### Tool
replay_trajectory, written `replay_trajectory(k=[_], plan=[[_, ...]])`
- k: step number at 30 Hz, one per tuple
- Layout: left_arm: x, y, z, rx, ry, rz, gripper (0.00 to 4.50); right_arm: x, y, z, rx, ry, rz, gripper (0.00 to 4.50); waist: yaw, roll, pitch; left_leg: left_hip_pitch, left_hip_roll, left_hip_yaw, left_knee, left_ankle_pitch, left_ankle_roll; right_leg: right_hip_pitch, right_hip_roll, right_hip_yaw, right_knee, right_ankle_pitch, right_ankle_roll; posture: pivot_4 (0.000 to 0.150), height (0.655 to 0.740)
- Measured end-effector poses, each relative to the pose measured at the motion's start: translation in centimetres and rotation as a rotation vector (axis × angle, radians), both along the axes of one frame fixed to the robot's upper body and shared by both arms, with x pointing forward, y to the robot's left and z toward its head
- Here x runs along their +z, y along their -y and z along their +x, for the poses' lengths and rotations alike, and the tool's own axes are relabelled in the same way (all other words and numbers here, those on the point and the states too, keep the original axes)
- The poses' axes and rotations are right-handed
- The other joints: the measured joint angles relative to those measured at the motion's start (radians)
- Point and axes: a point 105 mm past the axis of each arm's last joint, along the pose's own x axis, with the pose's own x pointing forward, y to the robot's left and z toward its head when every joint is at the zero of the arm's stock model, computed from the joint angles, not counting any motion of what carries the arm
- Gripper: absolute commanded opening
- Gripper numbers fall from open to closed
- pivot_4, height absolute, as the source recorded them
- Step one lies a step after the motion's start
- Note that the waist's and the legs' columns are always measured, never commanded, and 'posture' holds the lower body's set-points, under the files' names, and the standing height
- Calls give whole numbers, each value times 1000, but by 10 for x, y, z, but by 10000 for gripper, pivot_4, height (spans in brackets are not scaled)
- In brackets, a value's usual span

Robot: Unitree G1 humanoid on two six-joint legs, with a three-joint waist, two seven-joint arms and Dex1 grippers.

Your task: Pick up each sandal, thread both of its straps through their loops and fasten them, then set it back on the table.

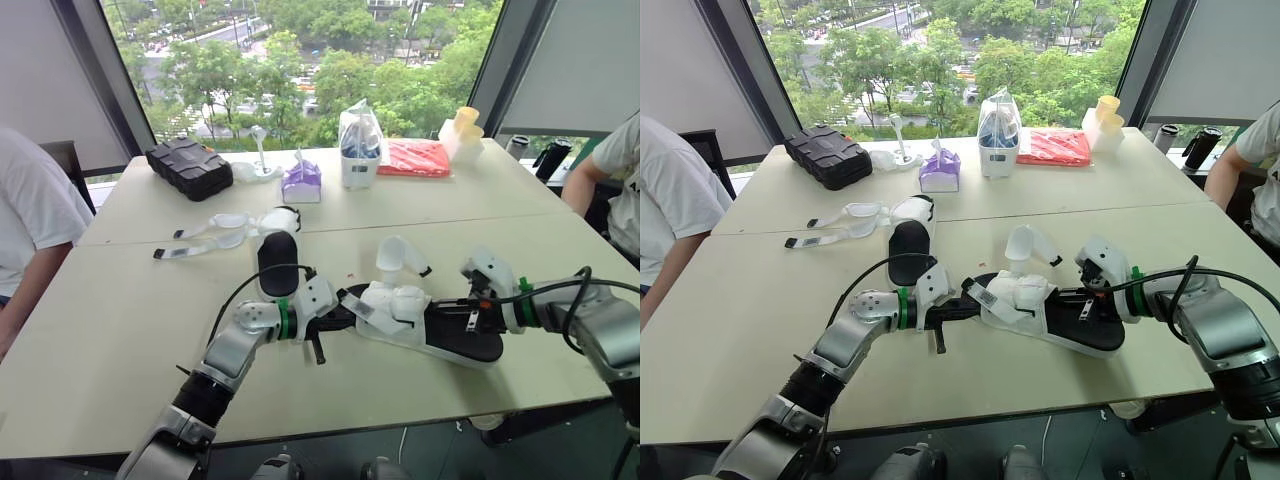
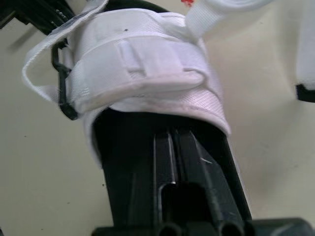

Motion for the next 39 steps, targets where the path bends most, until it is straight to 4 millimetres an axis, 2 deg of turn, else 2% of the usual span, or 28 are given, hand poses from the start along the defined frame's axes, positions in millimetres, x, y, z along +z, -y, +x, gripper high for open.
replay_trajectory(k=[6, 8, 12, 17, 20, 27, 36, 39], plan=[[0, 1, -2, -16, -10, 0, 0, -4, -16, 3, 27, 23, 46, 389, -1, 0, 0, 0, 0, 0, 0, 0, 0, 0, 0, 0, 0, 0, 0, 1500, 7400], [0, -1, -4, -36, -29, 10, 0, -3, -25, 13, 46, 57, 67, 389, -5, 0, 0, 0, 0, 0, 0, 0, 0, 0, 0, 0, 0, 0, 0, 1500, 7400], [2, 2, -21, -137, -48, 29, 0, 0, -34, 24, 99, 96, 57, 389, -5, 0, 1, 0, 0, 0, -2, 0, 0, -2, 1, 1, 0, 0, 0, 1500, 7400], [9, -1, -30, -185, -27, 45, 0, -4, -42, 29, 166, 81, 49, 389, -4, 0, 1, 0, 0, 0, -3, 0, 0, -3, 1, 1, 1, 0, 0, 1500, 7400], [9, -1, -28, -162, -18, 42, 0, -10, -44, 29, 185, 50, 43, 389, -2, 0, 1, 0, 0, 0, -3, 0, 0, -3, 1, 1, 0, 0, 0, 1500, 7400], [7, -5, -10, -32, 42, 44, 0, -18, -45, 24, 205, -14, 32, 389, -3, 0, 1, 0, 0, 0, -3, 0, 0, -3, 1, 1, 1, 0, 0, 1500, 7400], [3, -5, -10, -19, 67, 46, 0, -22, -47, 24, 211, -7, 20, 389, -3, 0, 1, 0, 0, 0, -3, 0, 0, -3, 1, 1, 1, 0, 0, 1500, 7400], [2, -4, -10, -25, 74, 46, 0, -18, -37, 25, 200, 7, -16, 389, -1, 1, 1, -1, 0, 1, -3, 0, 0, -3, 0, 1, 1, 0, 0, 1500, 7400]])
